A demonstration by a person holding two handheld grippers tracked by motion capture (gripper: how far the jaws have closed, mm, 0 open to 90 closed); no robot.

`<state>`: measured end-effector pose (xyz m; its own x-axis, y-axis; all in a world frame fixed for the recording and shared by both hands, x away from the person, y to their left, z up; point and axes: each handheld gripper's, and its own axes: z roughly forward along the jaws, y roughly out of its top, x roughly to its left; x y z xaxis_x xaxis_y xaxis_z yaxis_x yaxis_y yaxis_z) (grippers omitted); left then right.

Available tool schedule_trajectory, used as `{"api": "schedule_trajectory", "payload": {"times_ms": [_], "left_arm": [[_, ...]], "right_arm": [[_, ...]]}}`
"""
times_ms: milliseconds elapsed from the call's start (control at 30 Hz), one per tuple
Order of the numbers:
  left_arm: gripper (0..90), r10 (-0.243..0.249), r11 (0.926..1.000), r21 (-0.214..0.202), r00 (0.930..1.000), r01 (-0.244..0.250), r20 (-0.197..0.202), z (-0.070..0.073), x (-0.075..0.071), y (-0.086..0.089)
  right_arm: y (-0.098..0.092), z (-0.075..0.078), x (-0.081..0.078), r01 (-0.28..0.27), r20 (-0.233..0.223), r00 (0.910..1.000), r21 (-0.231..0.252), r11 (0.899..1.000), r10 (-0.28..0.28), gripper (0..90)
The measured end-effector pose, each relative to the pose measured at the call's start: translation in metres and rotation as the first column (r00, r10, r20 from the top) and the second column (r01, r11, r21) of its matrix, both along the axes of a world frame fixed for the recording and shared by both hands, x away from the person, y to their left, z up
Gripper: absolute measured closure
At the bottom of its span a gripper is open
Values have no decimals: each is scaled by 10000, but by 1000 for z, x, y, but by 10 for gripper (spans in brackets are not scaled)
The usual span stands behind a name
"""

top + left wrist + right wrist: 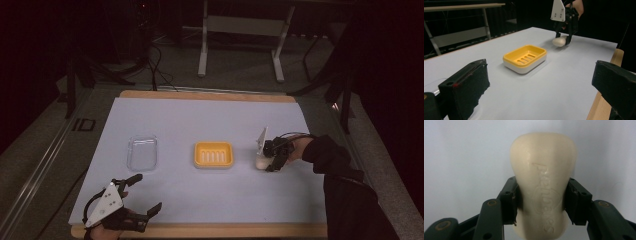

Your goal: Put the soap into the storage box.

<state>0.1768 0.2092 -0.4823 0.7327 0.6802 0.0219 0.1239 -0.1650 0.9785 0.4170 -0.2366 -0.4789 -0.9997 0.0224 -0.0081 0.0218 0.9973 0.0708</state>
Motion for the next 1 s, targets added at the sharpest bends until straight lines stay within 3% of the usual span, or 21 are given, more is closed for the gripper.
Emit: {"api": "schedule_trajectory", "payload": {"times_ms": [433, 700, 1000], "left_arm": [[12, -60, 10000, -62, 10000, 60, 39, 1, 0, -1], [12, -82, 9999, -94, 10000, 82, 54, 1, 0, -2], [12, -85, 9999, -108, 9999, 86, 70, 1, 0, -3]], "right_arm": [[9, 26, -5, -145, 242, 9996, 613, 9980, 130, 502], [24, 48, -8, -276, 408, 9989, 1114, 9934, 232, 502], [43, 60, -10, -499, 579, 9974, 1334, 9898, 425, 502]]}}
